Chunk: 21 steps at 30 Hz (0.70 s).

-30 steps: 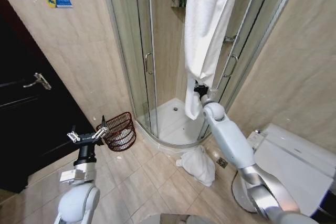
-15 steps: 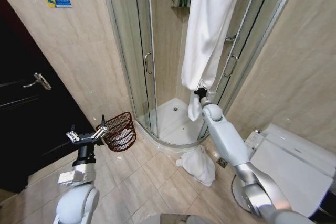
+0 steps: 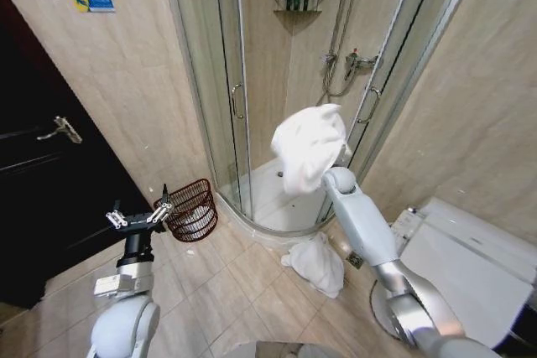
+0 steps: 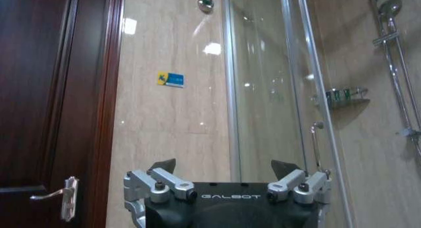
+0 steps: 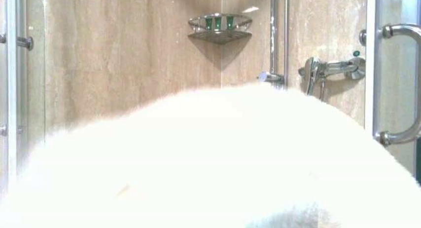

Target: Discard the used towel into the hamper.

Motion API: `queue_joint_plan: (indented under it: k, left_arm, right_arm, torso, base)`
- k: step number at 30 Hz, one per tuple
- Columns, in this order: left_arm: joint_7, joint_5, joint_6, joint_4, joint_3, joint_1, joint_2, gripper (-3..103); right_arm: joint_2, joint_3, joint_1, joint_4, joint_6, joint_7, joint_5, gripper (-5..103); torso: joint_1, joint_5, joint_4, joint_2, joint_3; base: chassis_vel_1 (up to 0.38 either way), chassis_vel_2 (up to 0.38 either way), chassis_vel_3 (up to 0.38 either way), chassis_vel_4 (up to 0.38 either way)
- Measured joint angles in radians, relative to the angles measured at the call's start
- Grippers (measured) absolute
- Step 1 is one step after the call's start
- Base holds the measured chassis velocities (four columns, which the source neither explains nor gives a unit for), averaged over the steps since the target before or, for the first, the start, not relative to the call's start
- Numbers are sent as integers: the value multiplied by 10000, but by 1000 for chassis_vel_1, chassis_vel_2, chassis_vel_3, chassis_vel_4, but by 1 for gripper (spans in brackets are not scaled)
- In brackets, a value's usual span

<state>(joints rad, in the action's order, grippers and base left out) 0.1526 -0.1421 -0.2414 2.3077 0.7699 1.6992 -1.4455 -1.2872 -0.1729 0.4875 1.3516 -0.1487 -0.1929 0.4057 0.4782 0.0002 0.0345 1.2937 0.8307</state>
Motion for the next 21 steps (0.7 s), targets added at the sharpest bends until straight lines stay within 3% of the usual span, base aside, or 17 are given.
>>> queue_joint_plan:
  k: [10, 21]
  left_arm:
    - [-7, 164, 73, -16, -141, -97, -17, 98]
    - [-13, 244, 86, -59, -249, -81, -55, 98]
  right_arm:
    - [3, -131, 231, 311, -1, 9, 151, 7]
    - [375, -16, 602, 1854, -384, -489, 1087, 7]
  torso:
    - [0, -1, -1, 0, 0]
    - [-1, -1, -1, 0, 1]
  base:
    - [0, 0, 0, 0]
    - [0, 0, 0, 0]
